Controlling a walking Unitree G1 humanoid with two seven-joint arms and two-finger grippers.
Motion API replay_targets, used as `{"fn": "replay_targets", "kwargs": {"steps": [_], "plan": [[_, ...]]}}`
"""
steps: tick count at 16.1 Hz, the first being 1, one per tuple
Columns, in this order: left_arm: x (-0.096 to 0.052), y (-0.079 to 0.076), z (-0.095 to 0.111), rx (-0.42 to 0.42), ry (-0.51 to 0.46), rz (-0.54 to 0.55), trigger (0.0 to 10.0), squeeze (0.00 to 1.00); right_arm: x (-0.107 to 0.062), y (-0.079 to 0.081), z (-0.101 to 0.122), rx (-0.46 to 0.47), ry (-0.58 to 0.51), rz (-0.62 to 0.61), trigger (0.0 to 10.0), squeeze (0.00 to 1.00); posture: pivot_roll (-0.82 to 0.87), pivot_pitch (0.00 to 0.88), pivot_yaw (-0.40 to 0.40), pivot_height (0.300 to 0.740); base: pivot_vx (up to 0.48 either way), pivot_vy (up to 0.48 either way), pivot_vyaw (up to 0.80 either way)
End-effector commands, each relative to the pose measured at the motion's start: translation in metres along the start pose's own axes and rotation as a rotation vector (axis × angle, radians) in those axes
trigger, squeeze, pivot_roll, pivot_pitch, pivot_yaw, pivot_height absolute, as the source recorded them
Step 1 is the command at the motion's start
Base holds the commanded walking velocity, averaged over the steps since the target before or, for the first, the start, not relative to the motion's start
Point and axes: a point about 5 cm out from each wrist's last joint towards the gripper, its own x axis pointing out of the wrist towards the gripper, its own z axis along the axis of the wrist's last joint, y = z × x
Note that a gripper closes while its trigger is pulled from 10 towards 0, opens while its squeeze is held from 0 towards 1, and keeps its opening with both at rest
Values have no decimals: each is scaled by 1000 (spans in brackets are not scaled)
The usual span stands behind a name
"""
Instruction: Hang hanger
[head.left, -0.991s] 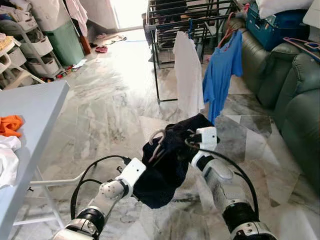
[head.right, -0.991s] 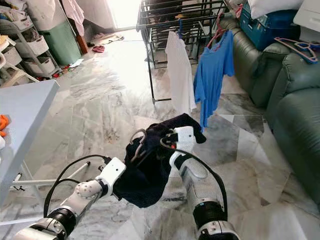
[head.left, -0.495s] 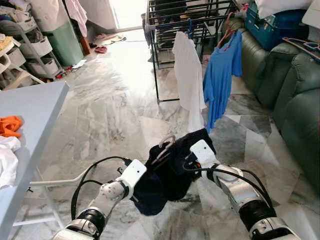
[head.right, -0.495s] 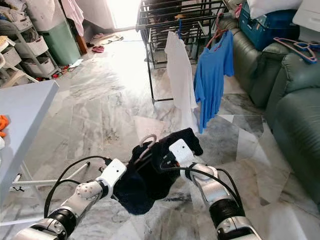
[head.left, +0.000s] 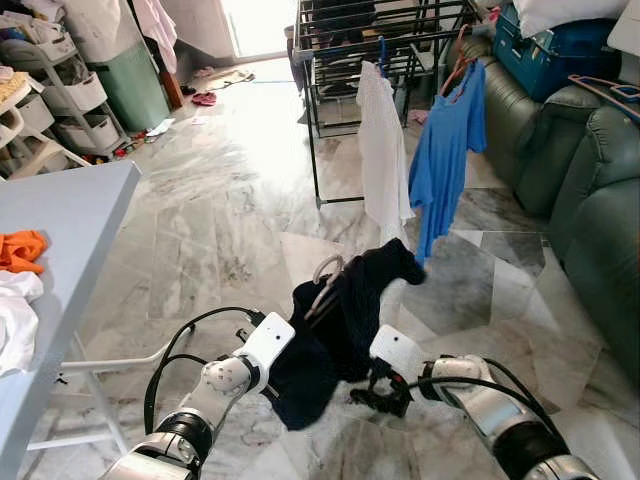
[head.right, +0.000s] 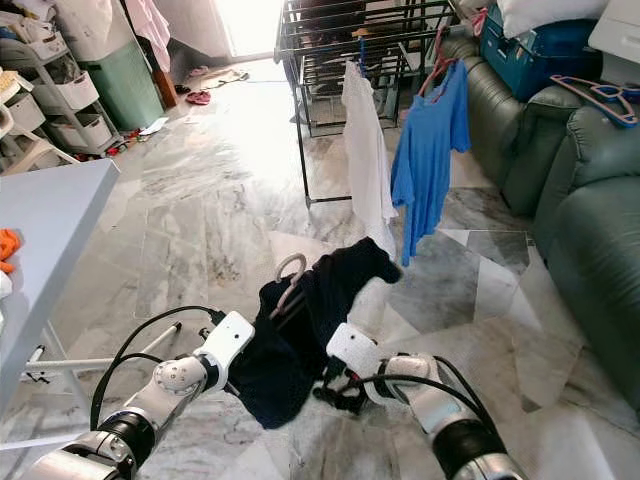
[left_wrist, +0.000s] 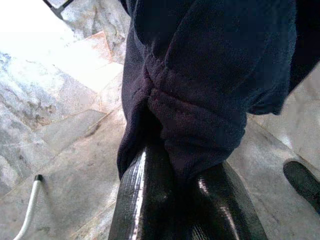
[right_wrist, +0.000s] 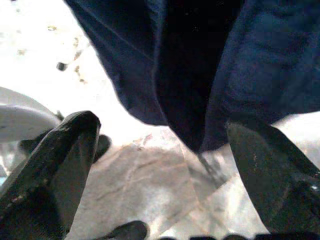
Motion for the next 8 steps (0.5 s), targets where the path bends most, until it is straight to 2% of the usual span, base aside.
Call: {"fn": "replay_targets", "kwargs": {"steps": [1,2,3,4,5,7,8], "plan": [[-1,10,7,5,-34,33,9922,0,0,5,14,-40,-64,45,10000,537,-212,0,147,740,0,0,0],[-2,10,7,4,-33,34,9882,0,-3,5,18,-51,-85,54,10000,384,-211,0,147,740,0,0,0],[-2,11,7,5,-33,35,9882,0,-7,4,21,-57,-101,55,10000,35,-212,0,148,740,0,0,0],[-3,14,7,9,-30,40,9647,0,-19,-2,31,-91,-161,43,10000,0,-215,0,152,740,0,0,0],[-3,15,7,12,-28,41,9647,0,-23,-5,33,-97,-177,39,10000,0,-215,0,153,740,0,0,0],[-5,19,5,52,-16,36,9059,0,-48,-23,43,-169,-222,-36,10000,0,-220,0,154,740,0,0,0],[-7,20,4,75,-10,30,7804,0,-58,-31,41,-210,-198,-69,10000,0,-223,0,155,740,0,0,0]]}}
